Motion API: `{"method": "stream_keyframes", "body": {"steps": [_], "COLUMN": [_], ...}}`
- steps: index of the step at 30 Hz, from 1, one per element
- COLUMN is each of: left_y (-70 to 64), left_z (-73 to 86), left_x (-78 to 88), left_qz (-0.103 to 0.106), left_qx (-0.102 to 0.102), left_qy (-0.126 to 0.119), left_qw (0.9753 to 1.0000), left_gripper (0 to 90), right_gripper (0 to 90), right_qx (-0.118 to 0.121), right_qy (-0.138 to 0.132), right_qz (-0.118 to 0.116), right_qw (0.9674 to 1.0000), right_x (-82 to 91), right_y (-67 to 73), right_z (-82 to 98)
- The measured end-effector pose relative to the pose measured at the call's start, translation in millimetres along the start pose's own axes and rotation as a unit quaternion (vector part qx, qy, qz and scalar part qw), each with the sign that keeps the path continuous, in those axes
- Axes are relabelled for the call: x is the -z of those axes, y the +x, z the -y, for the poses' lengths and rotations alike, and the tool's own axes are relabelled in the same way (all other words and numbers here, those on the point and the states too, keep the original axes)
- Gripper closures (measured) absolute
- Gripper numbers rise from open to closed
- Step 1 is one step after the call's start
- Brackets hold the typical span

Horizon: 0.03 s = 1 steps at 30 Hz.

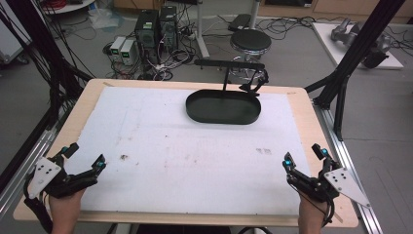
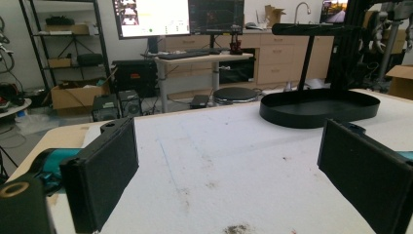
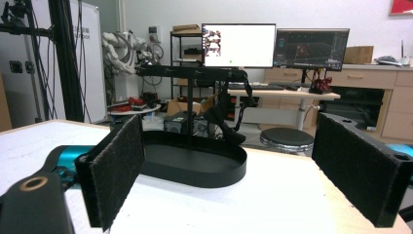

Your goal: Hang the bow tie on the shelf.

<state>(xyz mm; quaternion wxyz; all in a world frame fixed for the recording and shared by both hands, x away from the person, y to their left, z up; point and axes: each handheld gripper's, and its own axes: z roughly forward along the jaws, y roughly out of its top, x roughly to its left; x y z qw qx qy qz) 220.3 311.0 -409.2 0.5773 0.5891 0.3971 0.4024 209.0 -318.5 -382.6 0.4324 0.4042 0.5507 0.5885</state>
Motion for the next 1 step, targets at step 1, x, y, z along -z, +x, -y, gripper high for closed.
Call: {"method": "stream_keyframes", "body": {"steps": [1], "left_y": [0.1], "left_z": [-0.2], "left_x": [-0.1], "left_qz": [0.000], "left_qx": [0.001], "left_qy": [-0.002], "left_qw": [1.0000], "left_gripper": [8.2], "right_gripper": [11.5], "right_qx": [-0.002], "right_qy": [0.001], "right_qz": [0.001], "right_qw": [1.0000], "right_x": [0.1], "right_y": [-0.4], "right_z": [0.7]}}
